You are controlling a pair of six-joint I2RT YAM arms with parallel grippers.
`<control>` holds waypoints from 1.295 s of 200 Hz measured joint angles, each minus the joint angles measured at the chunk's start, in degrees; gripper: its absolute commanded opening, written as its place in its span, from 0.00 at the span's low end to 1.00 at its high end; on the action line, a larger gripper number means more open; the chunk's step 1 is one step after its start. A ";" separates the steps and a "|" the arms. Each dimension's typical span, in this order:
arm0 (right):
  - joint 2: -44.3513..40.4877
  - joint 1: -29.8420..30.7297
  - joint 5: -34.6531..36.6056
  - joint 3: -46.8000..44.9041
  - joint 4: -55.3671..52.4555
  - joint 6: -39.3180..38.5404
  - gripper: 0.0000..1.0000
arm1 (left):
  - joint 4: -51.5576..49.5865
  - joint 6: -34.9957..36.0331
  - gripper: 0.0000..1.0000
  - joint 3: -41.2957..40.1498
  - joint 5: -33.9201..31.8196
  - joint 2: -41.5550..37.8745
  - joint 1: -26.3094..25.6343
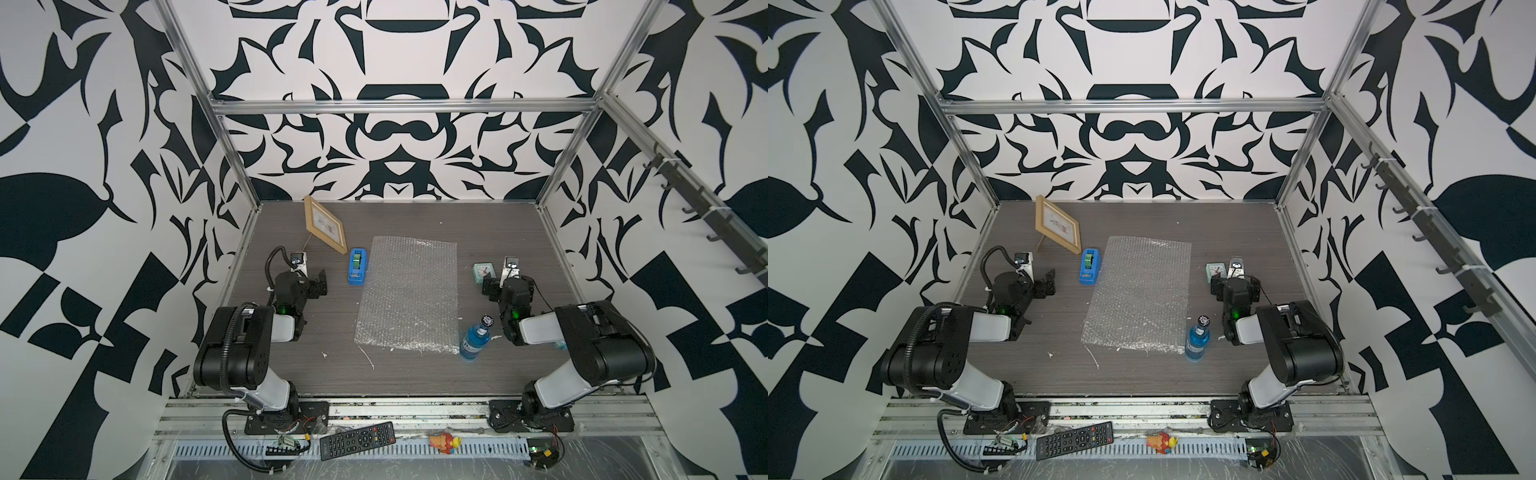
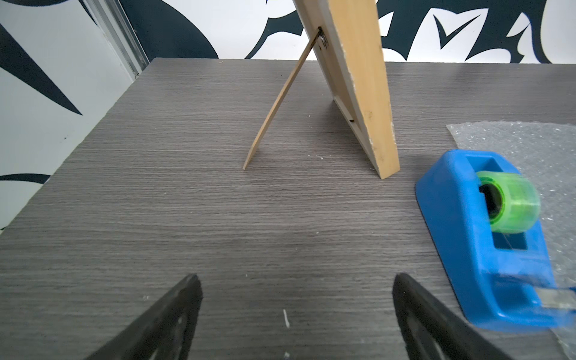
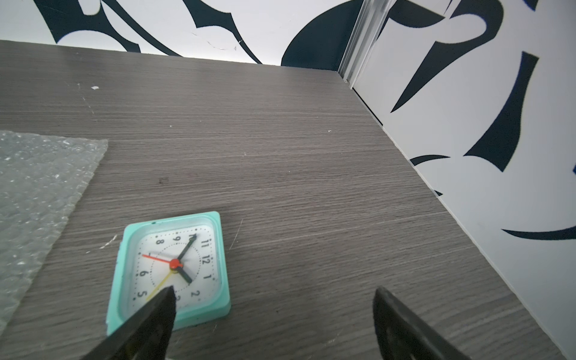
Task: Wrap wine bottles in bubble wrap
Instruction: Pick up the wine bottle from the center of the board.
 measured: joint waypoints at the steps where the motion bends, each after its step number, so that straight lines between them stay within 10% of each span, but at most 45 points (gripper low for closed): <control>1: 0.00 0.00 0.00 0.00 0.00 0.00 1.00 | 0.00 -0.02 0.99 0.00 0.00 0.00 0.00; 52: -0.09 0.00 0.46 -0.04 0.07 0.11 1.00 | 1.33 0.85 0.99 -2.08 0.33 -2.03 -0.94; 125: -16.35 0.00 0.42 2.47 -16.15 1.95 0.95 | -17.35 4.96 0.99 5.86 6.54 -24.94 -11.80; 211: -23.04 0.00 -11.39 17.11 -52.63 15.65 0.83 | -28.04 10.75 0.99 7.63 -0.11 -22.18 -64.87; 259: -19.58 0.00 -19.17 17.16 -60.13 20.15 0.78 | -15.85 10.14 0.99 10.62 -4.61 -1.81 -77.53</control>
